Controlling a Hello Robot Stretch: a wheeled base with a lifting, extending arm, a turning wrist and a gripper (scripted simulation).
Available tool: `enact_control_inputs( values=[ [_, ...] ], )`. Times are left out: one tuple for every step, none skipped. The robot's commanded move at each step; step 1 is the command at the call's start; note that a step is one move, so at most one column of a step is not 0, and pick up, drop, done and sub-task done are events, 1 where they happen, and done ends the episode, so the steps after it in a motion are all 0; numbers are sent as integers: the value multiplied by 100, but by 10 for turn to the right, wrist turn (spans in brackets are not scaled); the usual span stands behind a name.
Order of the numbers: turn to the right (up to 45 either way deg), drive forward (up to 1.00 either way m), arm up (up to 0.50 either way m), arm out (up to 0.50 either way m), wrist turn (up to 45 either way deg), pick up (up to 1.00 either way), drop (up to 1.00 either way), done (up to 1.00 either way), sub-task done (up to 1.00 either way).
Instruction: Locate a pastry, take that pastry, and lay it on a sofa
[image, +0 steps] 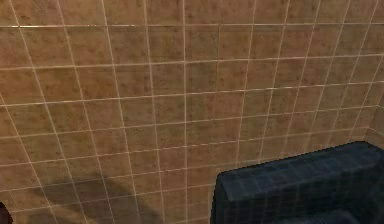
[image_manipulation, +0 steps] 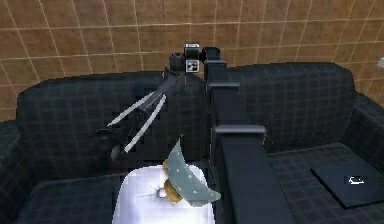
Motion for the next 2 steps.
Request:
enact_control_inputs(
  values=[
    [0,0,0,-10,0,0,0,0,0],
    [0,0,0,0,0,0,0,100,0]
  ],
)
